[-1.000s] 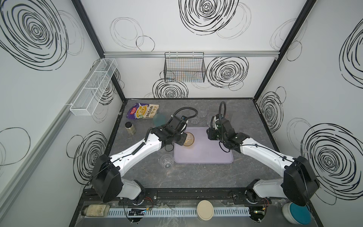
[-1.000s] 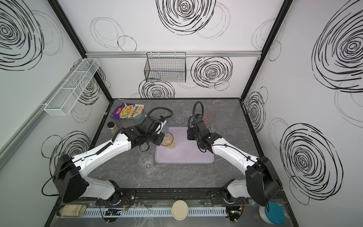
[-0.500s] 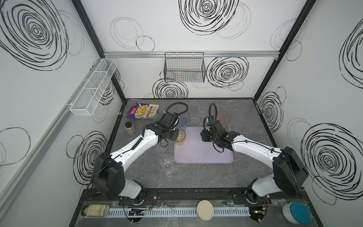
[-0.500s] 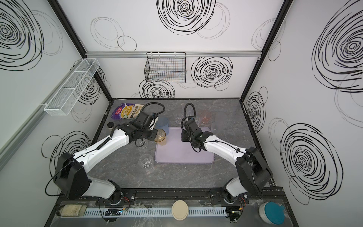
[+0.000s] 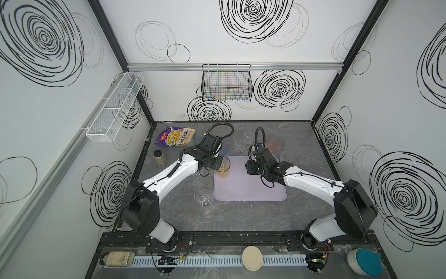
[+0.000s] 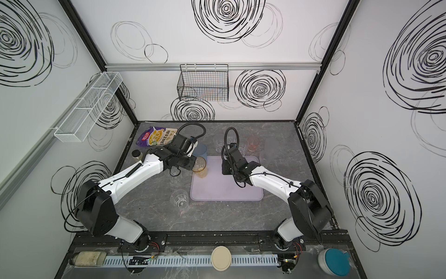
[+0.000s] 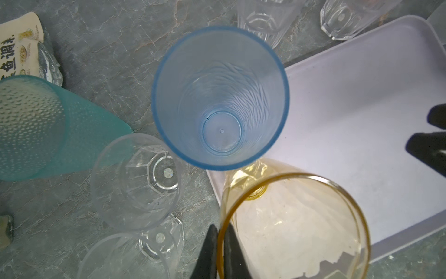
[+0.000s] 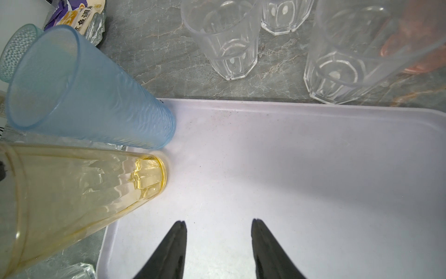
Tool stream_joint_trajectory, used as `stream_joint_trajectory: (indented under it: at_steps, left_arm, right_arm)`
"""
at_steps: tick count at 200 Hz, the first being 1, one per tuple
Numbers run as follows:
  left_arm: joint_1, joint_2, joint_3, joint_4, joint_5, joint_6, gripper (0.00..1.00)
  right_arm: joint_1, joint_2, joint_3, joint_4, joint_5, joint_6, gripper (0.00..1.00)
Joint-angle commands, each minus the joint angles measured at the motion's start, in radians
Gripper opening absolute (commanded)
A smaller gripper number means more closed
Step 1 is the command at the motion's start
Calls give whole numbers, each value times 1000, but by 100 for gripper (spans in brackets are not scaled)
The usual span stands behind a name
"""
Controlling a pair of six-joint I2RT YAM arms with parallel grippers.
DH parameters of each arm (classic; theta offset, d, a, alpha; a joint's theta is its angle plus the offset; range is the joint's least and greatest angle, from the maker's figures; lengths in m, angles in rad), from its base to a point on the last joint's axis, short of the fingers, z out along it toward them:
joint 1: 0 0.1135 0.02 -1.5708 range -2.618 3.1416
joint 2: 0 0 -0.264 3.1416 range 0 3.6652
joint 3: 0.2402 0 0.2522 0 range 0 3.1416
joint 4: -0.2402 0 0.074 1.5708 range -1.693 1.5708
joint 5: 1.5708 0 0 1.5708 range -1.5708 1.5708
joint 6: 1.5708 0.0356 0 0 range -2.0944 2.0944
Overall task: Place the glasses into the tray
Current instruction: Place the glass on the tray.
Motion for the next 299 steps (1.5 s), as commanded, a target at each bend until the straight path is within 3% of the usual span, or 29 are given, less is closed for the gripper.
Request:
stream_joint_trajectory:
  at_steps: [1, 85, 133, 162, 268, 299]
  left_arm:
    - [-10, -16, 53, -47, 21, 10, 7]
    - [11, 12, 29, -50, 13, 30, 11]
    - [20, 39, 46, -29, 18, 33, 25]
    - [23, 35, 50, -23, 19, 33, 28]
    - [41, 19, 14, 88, 4, 9, 29]
    - [42, -34, 48, 81, 16, 3, 37]
  right_arm:
    - [5, 11, 18, -4, 7, 15, 49]
    - [8, 17, 12, 0, 4, 17, 49]
    - [8, 11, 4, -2, 6, 19, 49]
    - [8, 10, -4, 5, 5, 24, 49]
    - [6, 5, 13, -7, 11, 14, 50]
    - [4, 4, 9, -8, 8, 11, 50]
